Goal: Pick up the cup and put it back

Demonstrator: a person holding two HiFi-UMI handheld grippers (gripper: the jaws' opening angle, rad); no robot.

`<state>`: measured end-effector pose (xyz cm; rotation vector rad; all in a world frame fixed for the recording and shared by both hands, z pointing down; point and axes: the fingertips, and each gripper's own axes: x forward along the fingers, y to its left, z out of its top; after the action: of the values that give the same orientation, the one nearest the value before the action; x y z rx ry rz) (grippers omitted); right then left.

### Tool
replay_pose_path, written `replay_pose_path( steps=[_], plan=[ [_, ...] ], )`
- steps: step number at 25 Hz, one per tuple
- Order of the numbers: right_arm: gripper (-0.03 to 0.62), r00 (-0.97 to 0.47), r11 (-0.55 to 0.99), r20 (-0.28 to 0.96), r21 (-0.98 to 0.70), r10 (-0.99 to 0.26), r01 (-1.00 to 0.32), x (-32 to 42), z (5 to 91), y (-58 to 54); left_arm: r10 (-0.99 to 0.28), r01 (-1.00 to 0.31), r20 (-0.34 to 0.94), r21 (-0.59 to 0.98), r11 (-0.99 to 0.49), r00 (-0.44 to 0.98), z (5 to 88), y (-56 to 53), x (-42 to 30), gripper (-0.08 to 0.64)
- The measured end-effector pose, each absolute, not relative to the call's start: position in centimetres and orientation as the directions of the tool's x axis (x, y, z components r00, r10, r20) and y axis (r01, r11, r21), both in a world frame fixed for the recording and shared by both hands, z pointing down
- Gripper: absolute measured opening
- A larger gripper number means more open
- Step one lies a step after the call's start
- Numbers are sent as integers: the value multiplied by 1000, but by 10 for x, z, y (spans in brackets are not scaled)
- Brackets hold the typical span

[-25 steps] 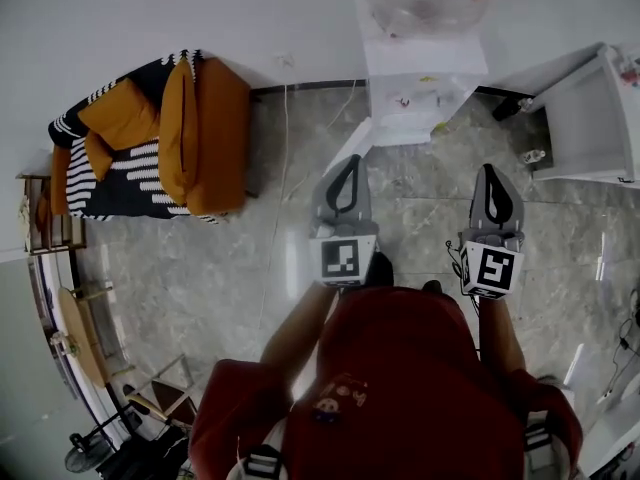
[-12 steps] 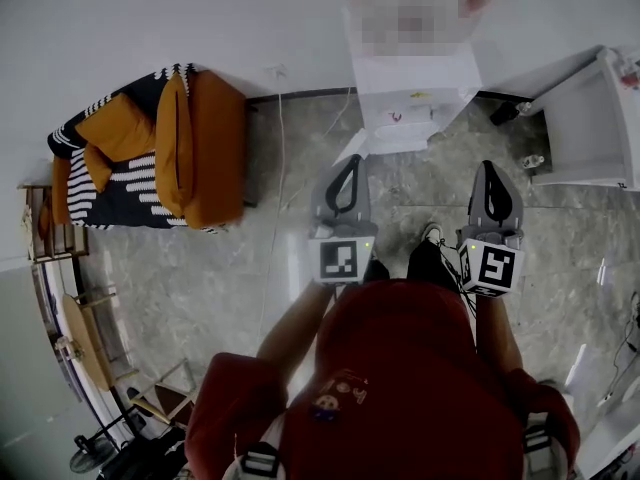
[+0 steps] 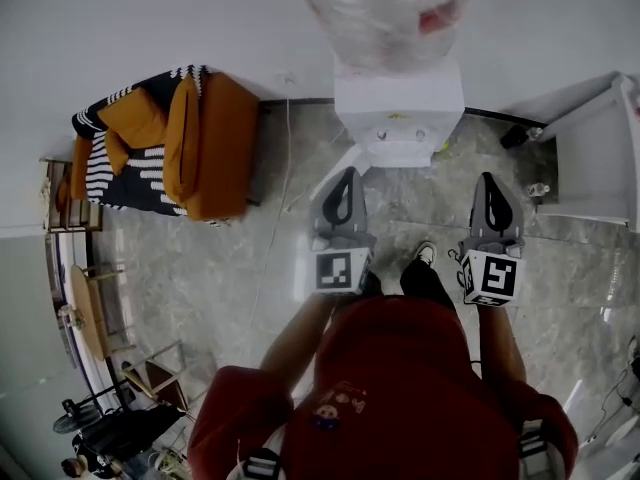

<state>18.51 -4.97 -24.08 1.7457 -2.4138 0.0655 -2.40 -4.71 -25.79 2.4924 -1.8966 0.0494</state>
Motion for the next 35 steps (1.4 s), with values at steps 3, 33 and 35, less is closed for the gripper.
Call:
replay_pose_path(
  steps=[3,33,35],
  plan=[
    [2,-345,352,156,25,-926,-935,197,-223,-65,-966,-967,44,-18,-256,255,-248,-54,-8,0],
    [2,-476,494,175,72,-862,-867,78,287,-105,-878,-866,61,-144,-479,475,290,-94,-48,0],
    [2,-503,517,173,47,-847,-854,74,325,-113,-868,-858,26,-142,-493,495,323,-99,-44,0]
  ],
)
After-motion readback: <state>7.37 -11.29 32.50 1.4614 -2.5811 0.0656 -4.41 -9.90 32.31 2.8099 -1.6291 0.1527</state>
